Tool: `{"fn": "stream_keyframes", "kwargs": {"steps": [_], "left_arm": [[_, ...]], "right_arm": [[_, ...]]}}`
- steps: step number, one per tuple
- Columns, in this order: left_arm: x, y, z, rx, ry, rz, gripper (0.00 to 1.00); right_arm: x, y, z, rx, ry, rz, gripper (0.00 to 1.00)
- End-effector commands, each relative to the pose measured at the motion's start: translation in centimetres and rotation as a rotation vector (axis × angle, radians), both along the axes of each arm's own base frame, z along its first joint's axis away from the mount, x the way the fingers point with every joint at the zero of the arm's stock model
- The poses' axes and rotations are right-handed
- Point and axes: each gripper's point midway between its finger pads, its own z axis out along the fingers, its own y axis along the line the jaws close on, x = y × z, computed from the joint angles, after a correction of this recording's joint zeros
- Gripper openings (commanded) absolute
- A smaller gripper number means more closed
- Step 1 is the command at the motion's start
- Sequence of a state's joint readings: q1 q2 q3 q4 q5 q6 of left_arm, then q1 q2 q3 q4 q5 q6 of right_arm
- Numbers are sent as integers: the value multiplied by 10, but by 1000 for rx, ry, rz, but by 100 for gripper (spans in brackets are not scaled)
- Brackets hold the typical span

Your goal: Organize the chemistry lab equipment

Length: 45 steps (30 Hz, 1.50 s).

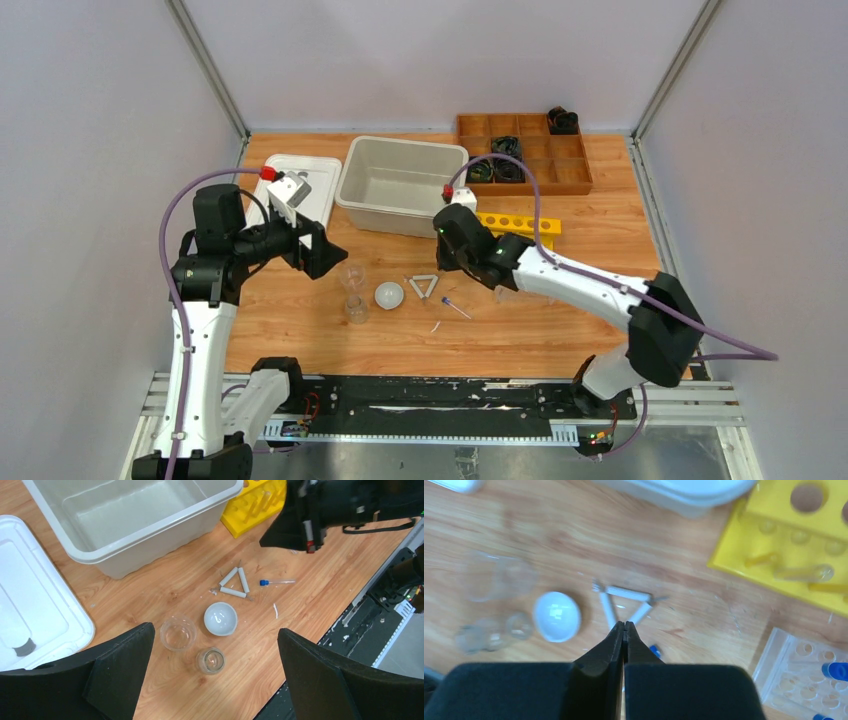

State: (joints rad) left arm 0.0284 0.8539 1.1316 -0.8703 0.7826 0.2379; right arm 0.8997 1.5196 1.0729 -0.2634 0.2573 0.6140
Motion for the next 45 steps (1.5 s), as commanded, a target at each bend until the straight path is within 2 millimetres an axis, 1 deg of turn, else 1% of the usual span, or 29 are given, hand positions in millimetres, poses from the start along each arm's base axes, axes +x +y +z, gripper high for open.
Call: {"fn": "stream_keyframes", "kwargs": {"steps": [1,2,6,8,10,12,14,16,17,19,20,22,24,26,28,30,32,33,38,42,45], "left_arm": [[-5,-5,10,-35,-2,-4,100],[-6,-5,11,-40,-2,-5,100],[-12,-11,9,-69,20,-32,100],[-15,-15,8,-94,39,-54,100],[-19,-20,6,-124,66,-80,100],[-23,-23,4,-144,85,-101,100],[-24,-25,0,-154,102,-116,98],[-23,-25,-4,-151,110,-112,96],[-21,-24,-4,-147,111,-106,95],[-20,-23,-3,-139,103,-98,95],[-21,-22,-3,-135,94,-100,96],[-23,-22,-2,-130,78,-104,98],[-24,-21,-1,-121,65,-101,99],[-24,-21,-2,-117,59,-104,100],[-23,-21,-2,-111,53,-105,100],[-22,-20,-2,-107,53,-102,100],[-21,-19,0,-103,45,-101,100],[-21,-19,1,-102,40,-102,100],[-20,-19,5,-99,27,-97,100],[-22,-19,8,-99,17,-95,100],[-21,-18,11,-96,5,-92,100]], "right_arm": [[-2,15,76,109,-154,33,0],[-3,18,94,145,-193,36,0],[-11,32,146,294,-296,74,0],[-16,41,168,356,-346,95,0],[-22,50,184,409,-372,116,0],[-27,61,198,459,-398,139,0],[-32,72,209,496,-417,172,0],[-33,79,210,477,-421,186,0],[-32,79,207,449,-415,185,0],[-24,68,183,330,-386,134,0],[-19,61,169,269,-369,103,3],[-15,40,128,140,-315,78,21],[-16,19,90,49,-260,65,34],[-20,2,55,2,-186,68,42],[-28,-8,31,-24,-131,97,47],[-38,-9,14,-39,-94,171,55],[-46,-9,1,-72,-64,233,61],[-48,-11,-5,-93,-46,250,62],[-54,-18,-34,-187,8,309,65],[-48,-29,-61,-282,43,304,65],[-43,-37,-74,-325,63,286,66]]}}
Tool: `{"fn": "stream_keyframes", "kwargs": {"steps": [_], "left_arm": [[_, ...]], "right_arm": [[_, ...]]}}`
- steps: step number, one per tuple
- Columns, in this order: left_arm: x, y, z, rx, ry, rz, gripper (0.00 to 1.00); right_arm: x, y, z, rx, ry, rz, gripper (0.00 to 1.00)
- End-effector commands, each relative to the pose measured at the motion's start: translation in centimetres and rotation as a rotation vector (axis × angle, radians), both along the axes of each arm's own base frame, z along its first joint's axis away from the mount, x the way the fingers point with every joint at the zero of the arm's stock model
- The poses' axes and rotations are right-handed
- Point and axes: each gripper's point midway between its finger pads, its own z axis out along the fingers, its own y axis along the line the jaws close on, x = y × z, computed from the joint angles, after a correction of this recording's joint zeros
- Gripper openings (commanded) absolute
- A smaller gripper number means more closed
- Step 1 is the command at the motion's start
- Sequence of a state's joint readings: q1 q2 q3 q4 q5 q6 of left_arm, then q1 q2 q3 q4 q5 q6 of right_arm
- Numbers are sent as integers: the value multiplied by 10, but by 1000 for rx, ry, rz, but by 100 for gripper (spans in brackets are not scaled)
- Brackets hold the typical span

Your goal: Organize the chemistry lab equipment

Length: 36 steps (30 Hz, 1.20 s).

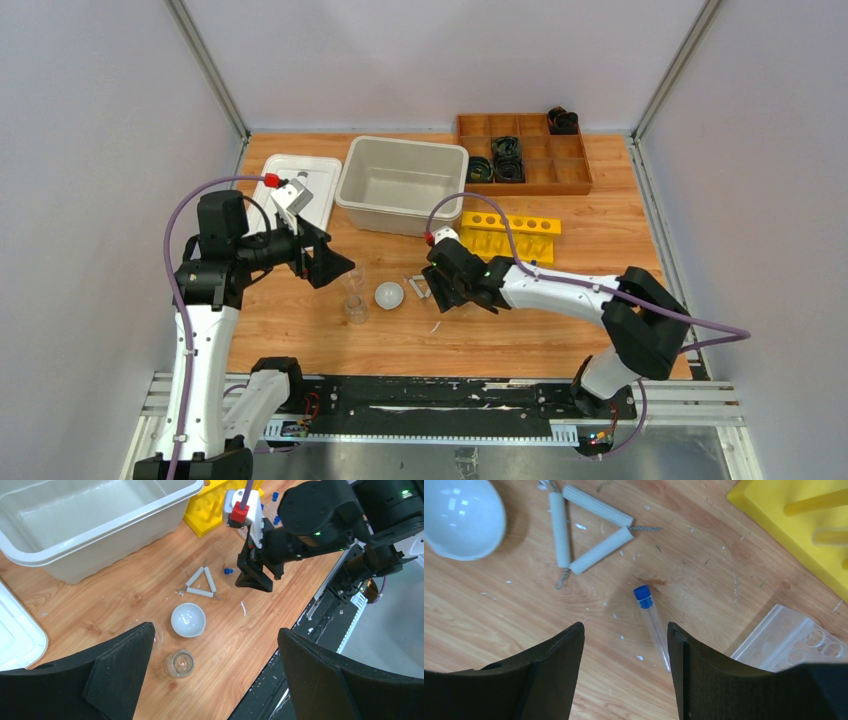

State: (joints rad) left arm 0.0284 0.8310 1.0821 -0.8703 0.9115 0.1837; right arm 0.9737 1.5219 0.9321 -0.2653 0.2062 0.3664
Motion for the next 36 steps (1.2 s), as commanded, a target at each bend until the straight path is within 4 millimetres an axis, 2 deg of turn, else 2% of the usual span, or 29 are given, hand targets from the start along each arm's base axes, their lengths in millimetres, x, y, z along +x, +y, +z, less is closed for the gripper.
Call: {"fn": "stream_keyframes", "kwargs": {"steps": [1,8,16,19,24,27,29,31,36], "left_arm": [[-2,0,16,7,-61,-3,100],[-1,0,20,11,-74,1,100],[1,1,23,15,-82,7,100],[1,2,25,17,-87,9,100],[1,2,25,21,-91,9,100],[3,3,22,23,-79,16,100],[5,4,22,27,-73,31,100],[6,6,22,32,-72,40,100],[8,7,23,34,-67,59,100]], "right_arm": [[6,-21,-22,-100,25,-10,66],[1,-26,-47,-116,96,-18,63],[-10,-26,-67,-116,163,-4,49],[-10,-26,-68,-117,165,-15,38],[-6,-26,-61,-117,156,-27,13],[3,-20,-39,-106,124,-34,1],[11,-14,-14,-69,85,-40,0],[19,-1,21,2,31,-33,0],[34,43,130,215,-140,14,0]]}}
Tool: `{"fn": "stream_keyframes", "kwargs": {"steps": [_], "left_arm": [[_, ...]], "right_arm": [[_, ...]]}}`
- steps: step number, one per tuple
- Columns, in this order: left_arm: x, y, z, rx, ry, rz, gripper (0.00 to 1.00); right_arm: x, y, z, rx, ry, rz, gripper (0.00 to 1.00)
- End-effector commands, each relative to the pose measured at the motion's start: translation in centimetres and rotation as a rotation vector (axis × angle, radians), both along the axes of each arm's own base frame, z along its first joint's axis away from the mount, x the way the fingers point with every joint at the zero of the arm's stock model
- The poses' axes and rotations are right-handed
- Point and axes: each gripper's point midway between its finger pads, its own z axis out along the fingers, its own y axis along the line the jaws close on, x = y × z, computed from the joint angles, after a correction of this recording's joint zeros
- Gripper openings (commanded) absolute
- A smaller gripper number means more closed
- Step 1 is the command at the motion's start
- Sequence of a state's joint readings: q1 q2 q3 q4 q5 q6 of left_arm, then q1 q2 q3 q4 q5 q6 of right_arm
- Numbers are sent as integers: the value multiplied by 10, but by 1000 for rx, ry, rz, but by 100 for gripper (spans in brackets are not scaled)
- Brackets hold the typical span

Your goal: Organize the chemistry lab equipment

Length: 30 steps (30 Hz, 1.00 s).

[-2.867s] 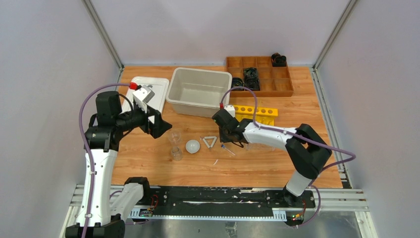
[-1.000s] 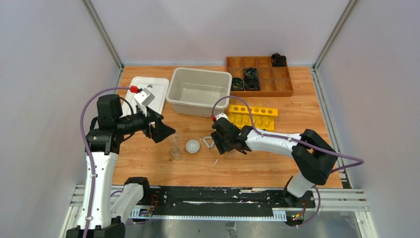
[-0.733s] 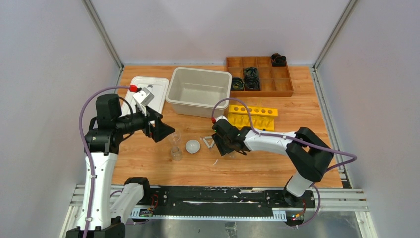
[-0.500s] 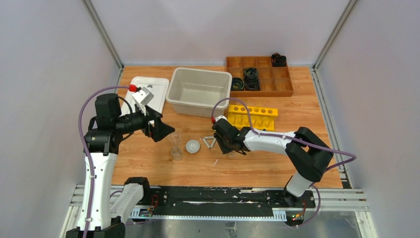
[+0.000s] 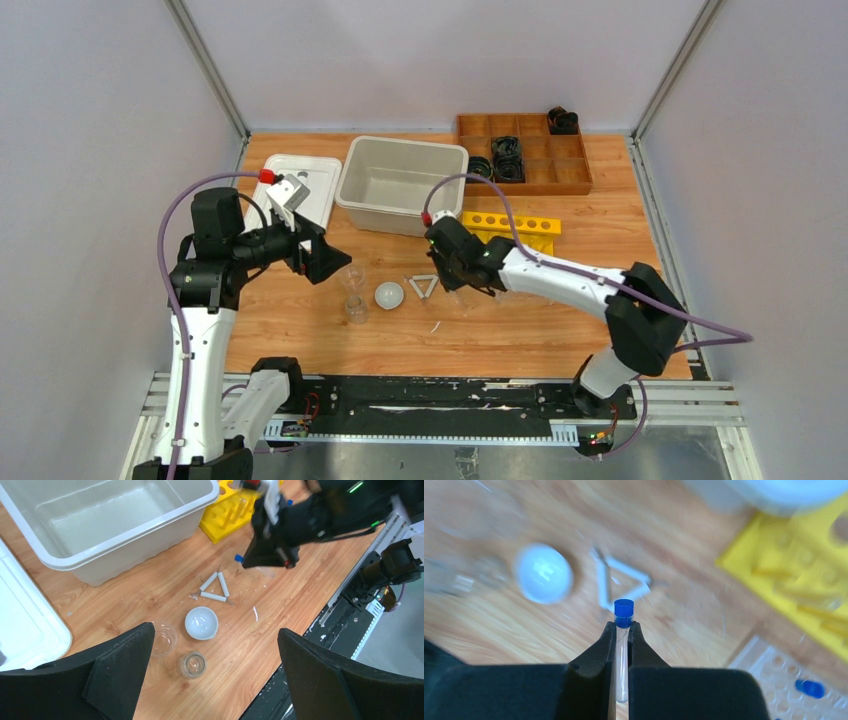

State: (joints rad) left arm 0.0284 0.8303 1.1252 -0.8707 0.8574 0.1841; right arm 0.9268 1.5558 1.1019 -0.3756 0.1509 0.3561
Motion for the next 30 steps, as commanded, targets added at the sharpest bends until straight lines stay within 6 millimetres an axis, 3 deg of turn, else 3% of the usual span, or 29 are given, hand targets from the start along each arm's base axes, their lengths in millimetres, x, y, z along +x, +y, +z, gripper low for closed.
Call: {"fn": "stream_keyframes", "kwargs": {"steps": [1,7,11,21,30], "left_arm": [[2,1,12,0,-20,16,100],[0,-4,12,-30,8,-2,100],[-2,-6,14,-51,24,-12,99],[-7,-16,14,-116,89,-60,90],[-5,-19,19,-132,95,-83,77]], "right_arm": [[14,37,114,219,-182,24,0],[9,89,204,488,-309,57,0],[1,111,238,650,-343,35,0],[-16,143,284,853,-402,5,0],[-23,170,289,936,-357,4,0]]}}
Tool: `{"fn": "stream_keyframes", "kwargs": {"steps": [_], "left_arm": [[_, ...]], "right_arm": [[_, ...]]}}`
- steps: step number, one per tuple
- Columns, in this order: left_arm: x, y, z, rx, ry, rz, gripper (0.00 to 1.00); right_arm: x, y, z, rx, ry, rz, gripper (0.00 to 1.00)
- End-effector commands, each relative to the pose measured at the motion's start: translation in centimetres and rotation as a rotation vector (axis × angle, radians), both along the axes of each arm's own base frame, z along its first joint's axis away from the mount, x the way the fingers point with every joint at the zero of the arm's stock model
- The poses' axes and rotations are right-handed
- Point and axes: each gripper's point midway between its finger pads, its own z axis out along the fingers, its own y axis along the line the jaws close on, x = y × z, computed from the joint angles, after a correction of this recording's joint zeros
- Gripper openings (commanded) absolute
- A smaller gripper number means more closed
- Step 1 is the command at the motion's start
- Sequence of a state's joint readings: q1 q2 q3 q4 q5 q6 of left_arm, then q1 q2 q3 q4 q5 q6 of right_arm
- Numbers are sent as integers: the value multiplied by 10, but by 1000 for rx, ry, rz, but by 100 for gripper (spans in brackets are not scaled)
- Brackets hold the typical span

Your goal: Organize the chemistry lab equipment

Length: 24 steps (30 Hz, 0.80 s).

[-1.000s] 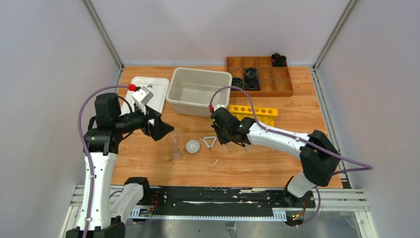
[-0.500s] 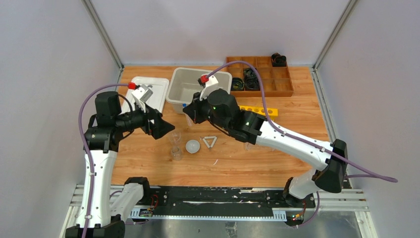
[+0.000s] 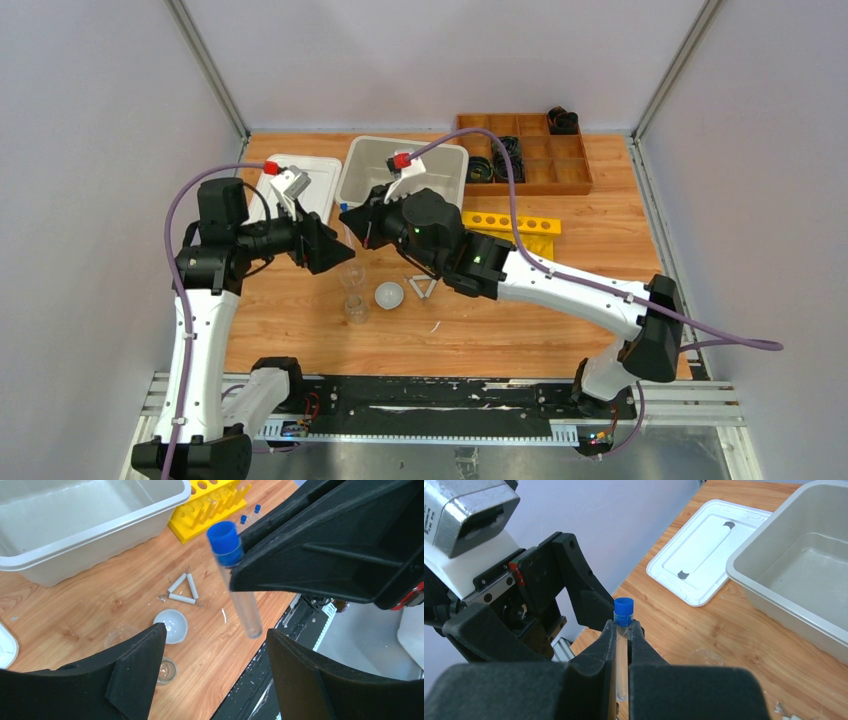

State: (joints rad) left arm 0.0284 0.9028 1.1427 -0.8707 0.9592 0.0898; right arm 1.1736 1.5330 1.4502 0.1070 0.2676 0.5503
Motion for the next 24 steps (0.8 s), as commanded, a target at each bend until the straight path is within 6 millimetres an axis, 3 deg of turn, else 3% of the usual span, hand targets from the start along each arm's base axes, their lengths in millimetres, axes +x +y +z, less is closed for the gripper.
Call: {"fn": "stream_keyframes", "kwargs": {"steps": [1,5,12,15,18,21,24], "left_arm": [[-5,-5,17,-26,-33,-32,76],[-5,-5,15,-23,-33,-35,62],[-1,-2,6,3,-37,-29,17],[1,0,6,21,-55,-21,5],[1,3,6,55,-103,-16,2],[1,6,3,81,-132,-11,1],[1,7,-1,94,-134,-18,0]], "right_arm": [[-5,14,26,109,-3,-8,0],[-7,16,24,115,-2,-11,0],[-8,14,25,124,-10,-19,2],[-5,12,20,69,6,-32,29],[0,12,6,-57,59,-7,63],[1,12,-3,-151,98,53,72],[1,13,-7,-206,105,91,73]]}}
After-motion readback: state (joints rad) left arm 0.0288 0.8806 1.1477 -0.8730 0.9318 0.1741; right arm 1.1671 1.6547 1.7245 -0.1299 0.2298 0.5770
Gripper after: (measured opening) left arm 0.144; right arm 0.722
